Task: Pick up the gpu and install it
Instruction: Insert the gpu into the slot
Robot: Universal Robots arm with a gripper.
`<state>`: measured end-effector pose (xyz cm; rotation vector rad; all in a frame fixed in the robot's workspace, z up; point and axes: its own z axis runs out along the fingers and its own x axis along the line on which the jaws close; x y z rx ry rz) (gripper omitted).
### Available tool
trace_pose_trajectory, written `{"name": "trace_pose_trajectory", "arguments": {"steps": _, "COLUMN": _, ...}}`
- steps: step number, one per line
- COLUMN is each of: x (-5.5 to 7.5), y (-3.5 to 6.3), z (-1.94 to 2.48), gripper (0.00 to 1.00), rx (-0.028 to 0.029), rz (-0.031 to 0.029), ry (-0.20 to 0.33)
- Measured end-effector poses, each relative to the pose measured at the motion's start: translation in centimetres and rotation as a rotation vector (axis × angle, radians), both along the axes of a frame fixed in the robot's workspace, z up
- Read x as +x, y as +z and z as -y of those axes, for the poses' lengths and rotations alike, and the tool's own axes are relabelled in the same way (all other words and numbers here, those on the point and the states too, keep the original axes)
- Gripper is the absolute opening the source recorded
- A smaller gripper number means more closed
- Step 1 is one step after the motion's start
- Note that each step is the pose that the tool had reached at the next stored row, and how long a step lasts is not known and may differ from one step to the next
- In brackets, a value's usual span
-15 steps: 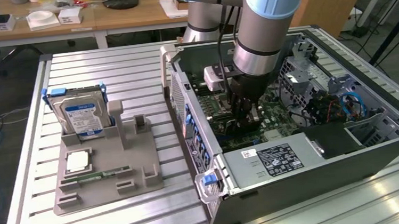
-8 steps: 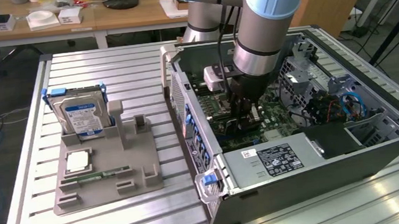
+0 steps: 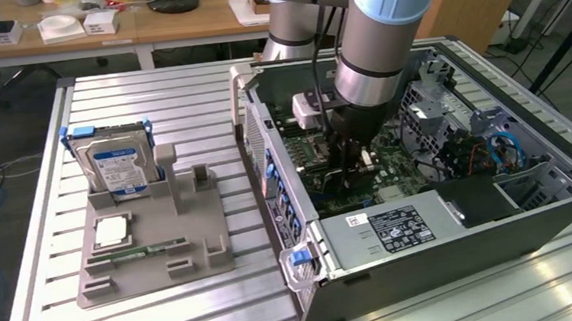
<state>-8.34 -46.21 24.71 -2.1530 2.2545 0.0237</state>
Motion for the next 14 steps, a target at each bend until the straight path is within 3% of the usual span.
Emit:
{"name": "trace_pose_trajectory", "arguments": {"steps": 6, "x": 0.0, "y": 1.86, "z": -0.04, "gripper": 0.57, "rx": -0.0013, "rz": 0.0, "ry": 0.0}}
{"name": "trace_pose_trajectory", "arguments": {"steps": 12, "x": 0.0, "y": 2.01, "z": -0.05, "gripper": 0.56, "rx": -0.0014, "rz": 0.0002, "ry": 0.0}}
{"name": "trace_pose_trajectory", "arguments": {"steps": 14, "x": 0.0, "y": 2.01, "z": -0.05, "gripper": 0.43, "rx": -0.0015, "rz": 0.0002, "ry": 0.0}}
